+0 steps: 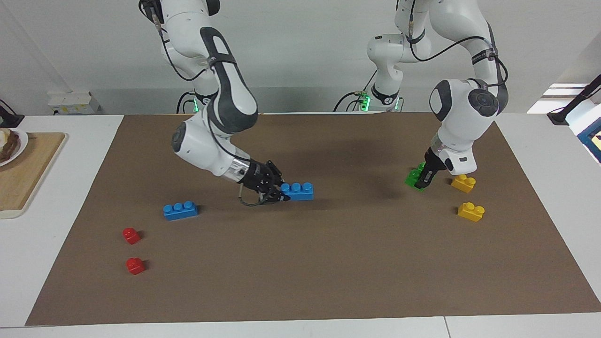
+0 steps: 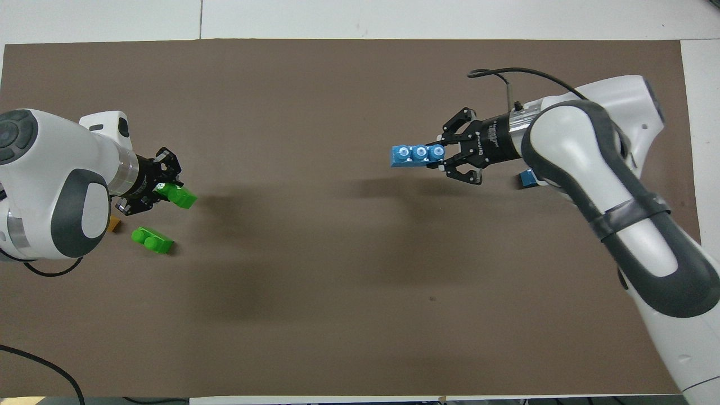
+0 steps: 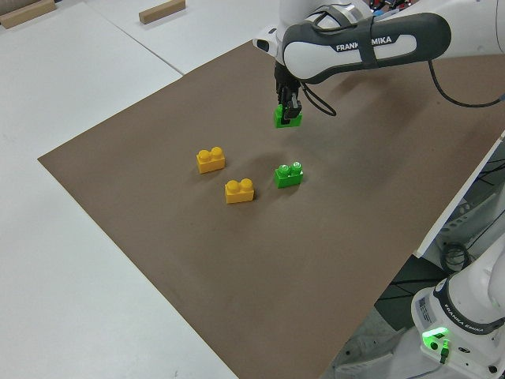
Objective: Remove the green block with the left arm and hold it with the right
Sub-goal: 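Carry the green brick with the left gripper while the right gripper carries blue, then set down the green brick with the left gripper while the right gripper releases blue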
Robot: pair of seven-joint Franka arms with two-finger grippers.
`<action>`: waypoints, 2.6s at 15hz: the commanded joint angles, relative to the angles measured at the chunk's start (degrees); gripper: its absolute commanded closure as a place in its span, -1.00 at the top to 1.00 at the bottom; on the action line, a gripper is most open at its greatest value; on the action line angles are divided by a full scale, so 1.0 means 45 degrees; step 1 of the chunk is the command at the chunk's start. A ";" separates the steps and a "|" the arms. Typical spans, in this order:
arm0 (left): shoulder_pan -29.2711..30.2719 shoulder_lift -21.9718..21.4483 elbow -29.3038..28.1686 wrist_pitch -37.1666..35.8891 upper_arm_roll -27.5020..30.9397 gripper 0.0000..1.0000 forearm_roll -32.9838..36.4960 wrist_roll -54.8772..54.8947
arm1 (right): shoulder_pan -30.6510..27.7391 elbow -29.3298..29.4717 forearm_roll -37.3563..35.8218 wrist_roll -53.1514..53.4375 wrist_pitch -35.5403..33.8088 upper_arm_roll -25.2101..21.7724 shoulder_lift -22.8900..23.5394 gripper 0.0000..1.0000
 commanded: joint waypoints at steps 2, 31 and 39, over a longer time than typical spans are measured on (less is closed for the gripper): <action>0.0548 0.0090 -0.0590 0.0846 -0.0084 -1.00 -0.0086 0.1357 | -0.2180 -0.0047 -0.1551 -0.1817 -0.1376 0.0265 -0.0013 -1.00; 0.0939 0.1265 0.0014 0.1632 -0.0123 1.00 0.0910 0.2276 | -0.2638 -0.0983 -0.2218 -0.3893 0.0943 0.0383 0.1023 -1.00; 0.0939 -0.0297 0.0913 -0.1102 -0.0123 1.00 0.0910 0.4089 | -0.2519 -0.1003 -0.2237 -0.3834 0.1080 0.0382 0.1004 -0.61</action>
